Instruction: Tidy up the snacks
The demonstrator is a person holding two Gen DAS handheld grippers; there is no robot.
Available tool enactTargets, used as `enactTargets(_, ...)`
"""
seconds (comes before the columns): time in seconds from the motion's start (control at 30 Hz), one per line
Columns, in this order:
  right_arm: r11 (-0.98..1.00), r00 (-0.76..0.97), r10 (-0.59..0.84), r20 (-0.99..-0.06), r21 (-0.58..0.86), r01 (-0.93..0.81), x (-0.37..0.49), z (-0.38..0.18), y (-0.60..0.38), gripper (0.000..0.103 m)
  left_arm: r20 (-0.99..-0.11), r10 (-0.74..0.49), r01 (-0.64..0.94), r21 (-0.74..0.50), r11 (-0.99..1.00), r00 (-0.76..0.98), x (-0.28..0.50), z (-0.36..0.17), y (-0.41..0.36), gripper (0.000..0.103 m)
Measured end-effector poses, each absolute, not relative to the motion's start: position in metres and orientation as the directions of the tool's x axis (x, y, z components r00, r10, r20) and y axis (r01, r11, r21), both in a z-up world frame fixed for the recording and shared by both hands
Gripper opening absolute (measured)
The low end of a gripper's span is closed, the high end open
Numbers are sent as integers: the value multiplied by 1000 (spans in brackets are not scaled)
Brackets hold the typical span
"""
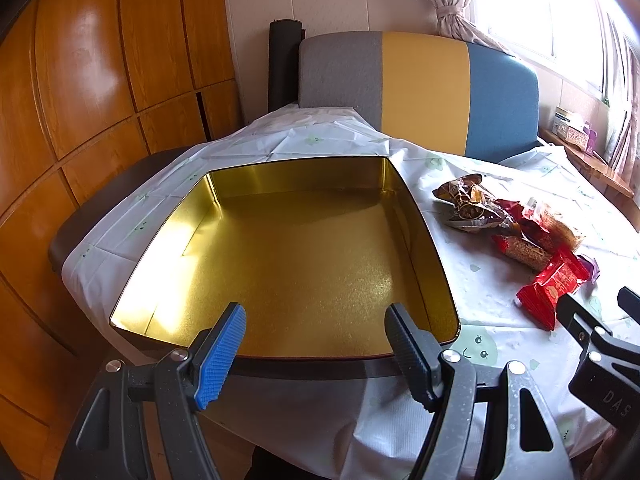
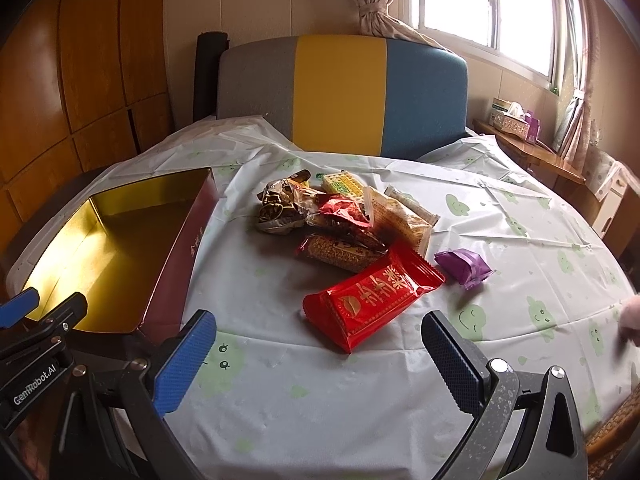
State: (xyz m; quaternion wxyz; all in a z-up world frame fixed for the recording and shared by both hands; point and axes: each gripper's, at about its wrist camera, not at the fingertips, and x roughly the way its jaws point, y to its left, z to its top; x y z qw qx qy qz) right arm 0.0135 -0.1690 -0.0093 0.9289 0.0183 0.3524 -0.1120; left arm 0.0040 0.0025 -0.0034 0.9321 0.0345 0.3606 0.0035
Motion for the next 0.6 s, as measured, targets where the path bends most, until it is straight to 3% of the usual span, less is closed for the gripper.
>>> enactTargets(0.6, 973, 735, -200, -648, -41, 229, 11, -5, -172, 103, -673, 29, 21, 66, 998, 739, 3, -3, 2, 73)
